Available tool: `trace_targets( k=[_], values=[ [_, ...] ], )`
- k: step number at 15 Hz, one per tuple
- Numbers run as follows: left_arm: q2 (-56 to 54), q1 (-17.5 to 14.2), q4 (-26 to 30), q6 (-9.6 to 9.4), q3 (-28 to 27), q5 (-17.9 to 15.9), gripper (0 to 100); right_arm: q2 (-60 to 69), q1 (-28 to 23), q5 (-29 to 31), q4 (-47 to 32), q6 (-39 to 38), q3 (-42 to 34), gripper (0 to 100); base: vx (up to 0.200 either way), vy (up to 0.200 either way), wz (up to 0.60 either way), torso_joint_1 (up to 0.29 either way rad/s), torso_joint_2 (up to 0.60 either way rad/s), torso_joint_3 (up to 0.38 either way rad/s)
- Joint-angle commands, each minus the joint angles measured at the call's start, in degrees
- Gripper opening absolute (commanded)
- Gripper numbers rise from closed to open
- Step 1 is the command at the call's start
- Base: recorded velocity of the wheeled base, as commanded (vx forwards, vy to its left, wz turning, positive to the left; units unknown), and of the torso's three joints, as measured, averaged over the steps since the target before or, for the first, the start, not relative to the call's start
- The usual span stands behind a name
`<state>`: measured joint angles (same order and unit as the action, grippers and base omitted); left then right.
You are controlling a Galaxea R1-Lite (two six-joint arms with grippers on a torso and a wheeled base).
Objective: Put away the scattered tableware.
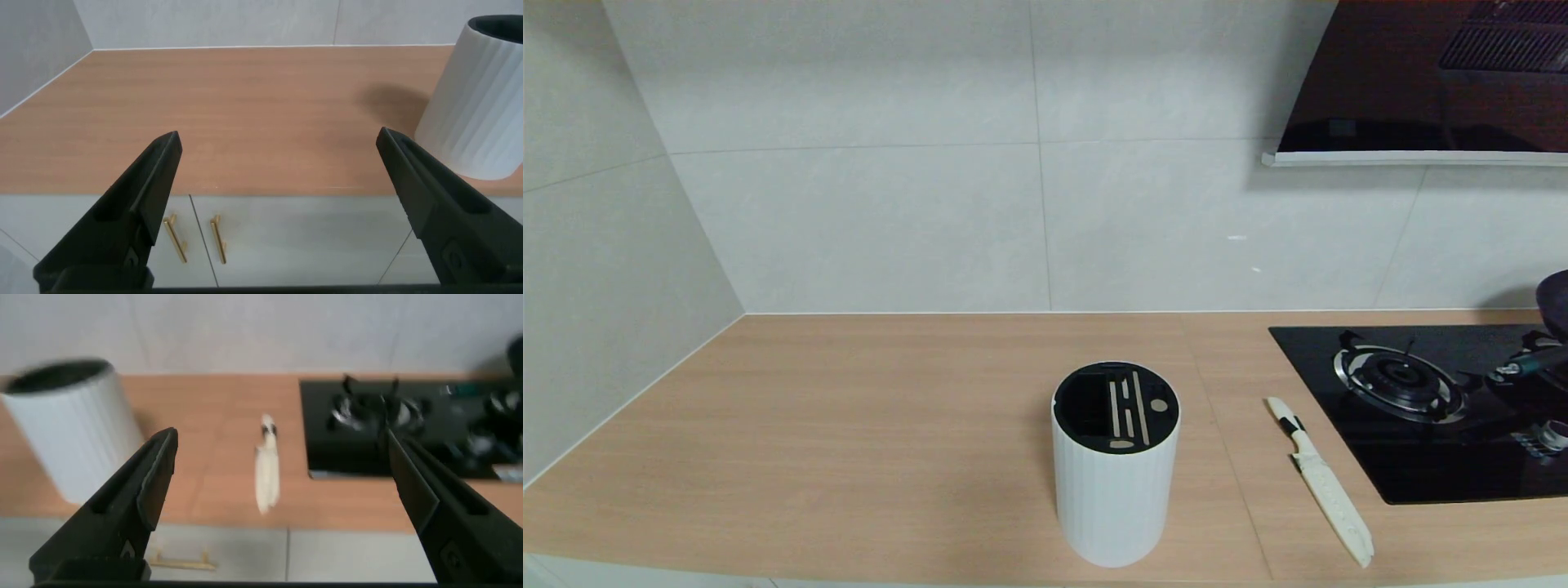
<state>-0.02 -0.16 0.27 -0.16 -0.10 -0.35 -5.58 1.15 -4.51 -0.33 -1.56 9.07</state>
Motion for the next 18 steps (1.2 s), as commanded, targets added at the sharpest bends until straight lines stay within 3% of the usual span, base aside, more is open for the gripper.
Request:
trace_targets(
  k=[1, 5, 8, 14, 18],
  values=[
    [0.02, -0.02, 0.00, -0.02, 0.01, 0.00, 100, -23.42, 1.84, -3.75, 0.07, -0.29, 9.56, 100, 0.000, 0.000, 0.00, 0.000, 0.00, 0.000],
    [0.02, -0.02, 0.00, -0.02, 0.01, 0.00, 100, -46.36, 2.02, -3.31, 0.68, 0.15, 18.44, 100, 0.000, 0.000, 0.00, 0.000, 0.00, 0.000],
    [0.02, -0.02, 0.00, -0.02, 0.01, 0.00, 100, -61.65, 2.90, -1.55, 8.94, -0.20, 21.87, 100, 0.000, 0.000, 0.00, 0.000, 0.00, 0.000],
    [0.02, -0.02, 0.00, -0.02, 0.01, 0.00, 100, -85.82, 3.86, 3.54, 25.99, 0.24, 23.98, 100, 0.000, 0.000, 0.00, 0.000, 0.00, 0.000],
    [0.02, -0.02, 0.00, -0.02, 0.01, 0.00, 100, -94.79, 4.30, 3.98, 28.98, 0.24, 22.66, 100, 0.000, 0.000, 0.00, 0.000, 0.00, 0.000]
  ],
)
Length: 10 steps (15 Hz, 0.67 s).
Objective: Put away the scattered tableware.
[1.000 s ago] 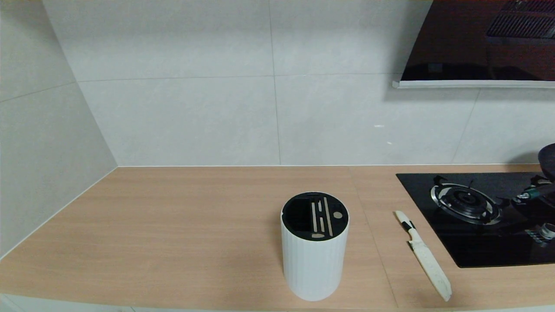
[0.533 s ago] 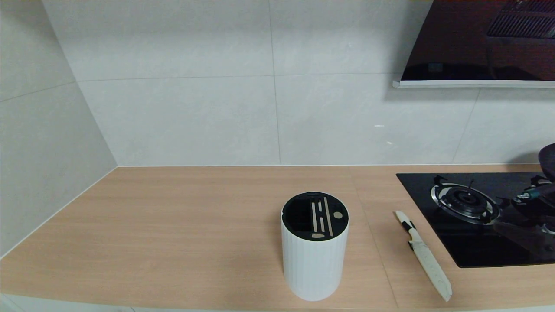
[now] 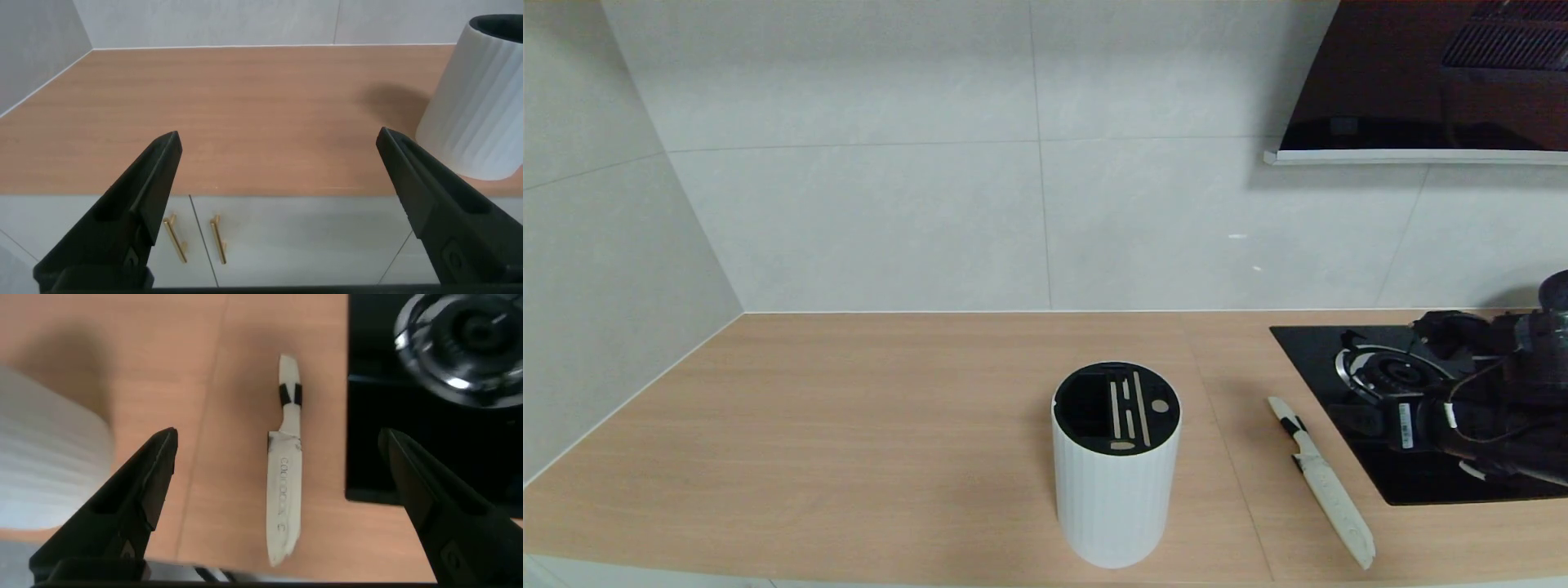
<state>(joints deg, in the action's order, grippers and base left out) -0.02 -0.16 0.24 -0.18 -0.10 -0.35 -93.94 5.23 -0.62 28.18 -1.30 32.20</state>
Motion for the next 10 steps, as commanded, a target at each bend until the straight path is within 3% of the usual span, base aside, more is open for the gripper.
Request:
trace_targets(
  k=[1, 3, 7, 10],
  values=[
    [0.02, -0.02, 0.02, 0.01, 0.01, 0.00, 100, -8.98, 0.40, 0.27, 0.73, -0.01, -0.47, 100, 0.000, 0.000, 0.00, 0.000, 0.00, 0.000],
    [0.02, -0.02, 0.02, 0.01, 0.01, 0.00, 100, -12.85, 0.40, 0.27, 2.84, -0.01, -0.55, 100, 0.000, 0.000, 0.00, 0.000, 0.00, 0.000],
    [0.02, -0.02, 0.02, 0.01, 0.01, 0.00, 100, -22.69, 0.40, 0.71, 15.32, -0.19, -1.96, 100, 0.000, 0.000, 0.00, 0.000, 0.00, 0.000],
    [0.02, -0.02, 0.02, 0.01, 0.01, 0.00, 100, -29.81, 0.66, 4.31, 25.25, -0.37, -2.05, 100, 0.000, 0.000, 0.00, 0.000, 0.00, 0.000]
  ],
)
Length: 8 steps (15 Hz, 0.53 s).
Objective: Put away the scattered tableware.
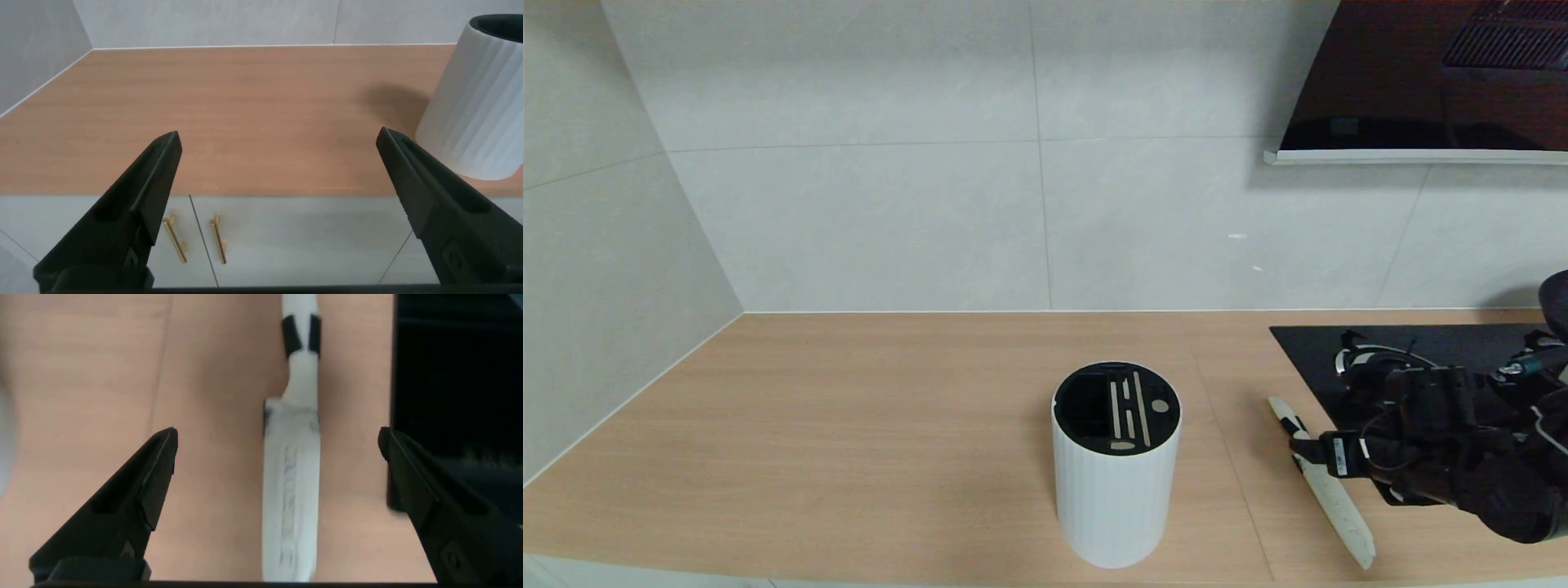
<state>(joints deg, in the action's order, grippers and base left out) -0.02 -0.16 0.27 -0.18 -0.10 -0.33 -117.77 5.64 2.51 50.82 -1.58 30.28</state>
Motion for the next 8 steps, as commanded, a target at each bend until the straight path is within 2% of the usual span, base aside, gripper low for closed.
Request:
trace_targets(
  k=[1, 3, 8],
  values=[
    [0.02, -0.02, 0.00, 0.01, 0.01, -0.02, 100, -8.17, 0.42, 1.80, 5.78, -0.17, -0.13, 100, 0.000, 0.000, 0.00, 0.000, 0.00, 0.000],
    [0.02, -0.02, 0.00, 0.01, 0.01, -0.02, 100, -11.60, 0.51, 2.85, 11.14, -0.26, -0.05, 100, 0.000, 0.000, 0.00, 0.000, 0.00, 0.000],
    [0.02, -0.02, 0.00, 0.01, 0.01, -0.02, 100, -15.73, 0.51, 3.73, 15.89, -0.79, 0.57, 100, 0.000, 0.000, 0.00, 0.000, 0.00, 0.000]
  ],
)
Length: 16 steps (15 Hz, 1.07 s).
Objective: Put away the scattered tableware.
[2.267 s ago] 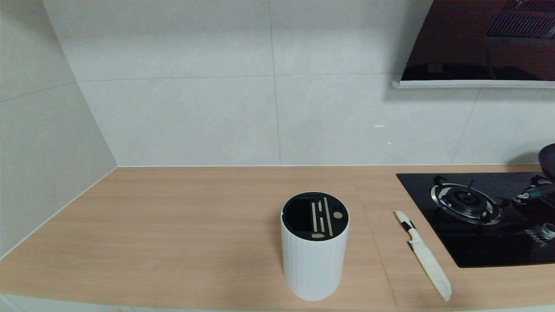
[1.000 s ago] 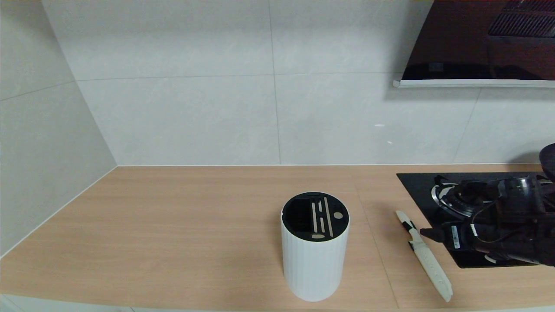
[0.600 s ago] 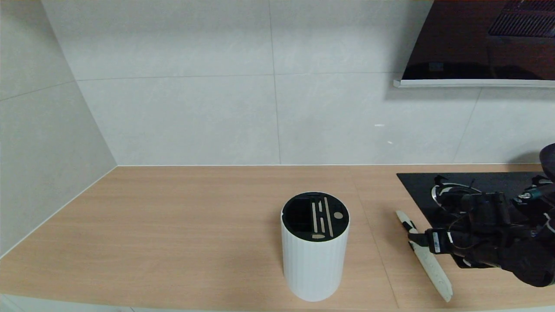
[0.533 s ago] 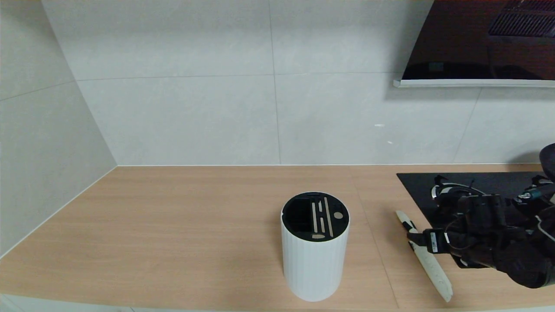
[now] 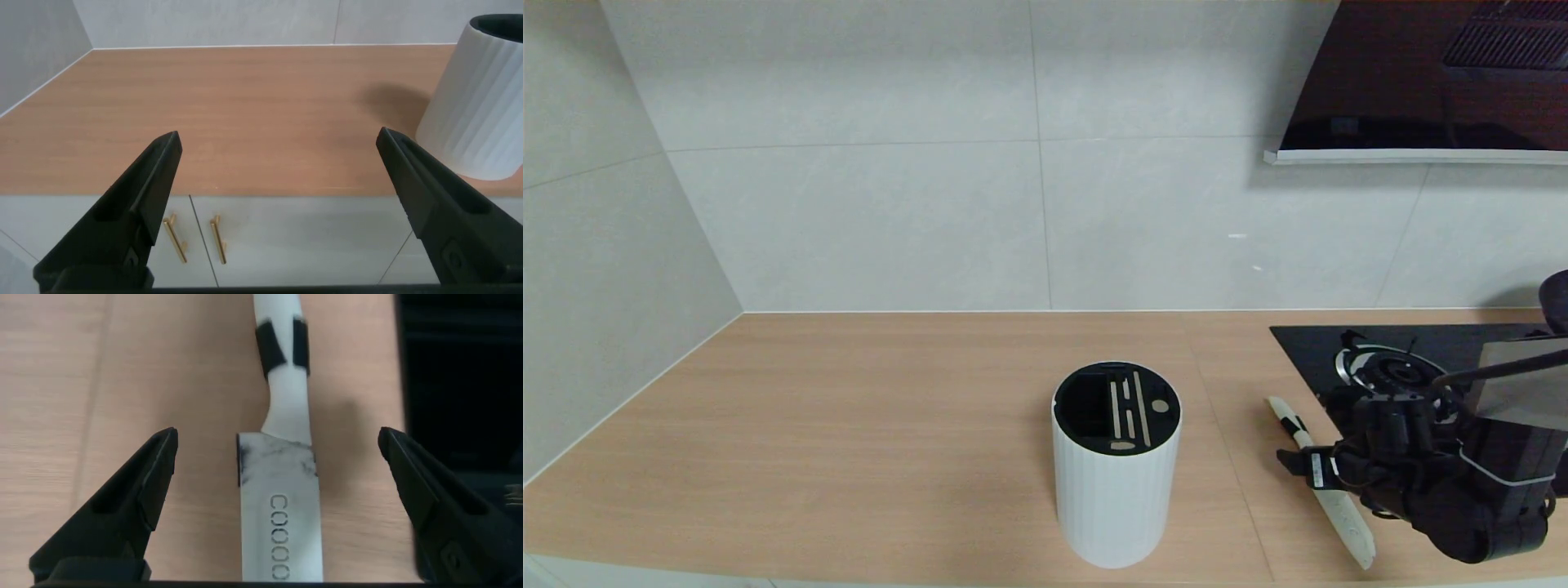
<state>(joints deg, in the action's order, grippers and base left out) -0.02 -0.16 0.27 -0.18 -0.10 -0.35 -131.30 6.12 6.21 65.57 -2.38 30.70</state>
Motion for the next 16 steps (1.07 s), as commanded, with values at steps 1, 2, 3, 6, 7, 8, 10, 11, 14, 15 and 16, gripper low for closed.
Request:
trace_targets(
  k=[1, 2, 3, 6, 7, 8, 10, 11, 14, 15, 16],
  values=[
    [0.02, -0.02, 0.00, 0.01, 0.01, 0.00, 100, -2.64, -0.06, 0.04, 1.93, 0.09, 0.15, 100, 0.000, 0.000, 0.00, 0.000, 0.00, 0.000],
    [0.02, -0.02, 0.00, 0.01, 0.01, 0.00, 100, -2.90, -0.06, 0.21, 2.10, 0.00, 0.15, 100, 0.000, 0.000, 0.00, 0.000, 0.00, 0.000],
    [0.02, -0.02, 0.00, 0.01, 0.01, 0.00, 100, -3.08, -0.06, 0.47, 2.10, 0.09, 0.24, 100, 0.000, 0.000, 0.00, 0.000, 0.00, 0.000],
    [0.02, -0.02, 0.00, 0.01, 0.01, 0.00, 100, -4.05, -0.06, 1.18, 2.19, 0.00, 0.94, 100, 0.000, 0.000, 0.00, 0.000, 0.00, 0.000],
    [0.02, -0.02, 0.00, 0.01, 0.01, 0.00, 100, -4.22, -0.06, 1.62, 2.19, 0.00, 1.12, 100, 0.000, 0.000, 0.00, 0.000, 0.00, 0.000],
    [0.02, -0.02, 0.00, 0.01, 0.01, 0.00, 100, -4.31, -0.06, 1.71, 2.19, 0.00, 1.30, 100, 0.000, 0.000, 0.00, 0.000, 0.00, 0.000],
    [0.02, -0.02, 0.00, 0.01, 0.01, 0.00, 100, -4.31, -0.06, 1.71, 2.19, 0.00, 1.30, 100, 0.000, 0.000, 0.00, 0.000, 0.00, 0.000],
    [0.02, -0.02, 0.00, 0.01, 0.01, 0.00, 100, -4.31, -0.14, 1.71, 2.19, 0.00, 1.30, 100, 0.000, 0.000, 0.00, 0.000, 0.00, 0.000],
    [0.02, -0.02, 0.00, 0.01, 0.01, 0.00, 100, -4.31, -0.14, 1.71, 2.19, 0.00, 1.21, 100, 0.000, 0.000, 0.00, 0.000, 0.00, 0.000],
    [0.02, -0.02, 0.00, 0.01, 0.01, 0.00, 100, -4.22, -0.14, 1.71, 2.19, 0.09, 1.21, 0, 0.000, 0.000, 0.00, 0.000, 0.00, 0.000],
    [0.02, -0.02, 0.00, 0.01, 0.01, 0.00, 100, -4.31, -0.14, 1.71, 2.19, 0.09, 1.03, 0, 0.000, 0.000, 0.00, 0.000, 0.00, 0.000]
  ],
)
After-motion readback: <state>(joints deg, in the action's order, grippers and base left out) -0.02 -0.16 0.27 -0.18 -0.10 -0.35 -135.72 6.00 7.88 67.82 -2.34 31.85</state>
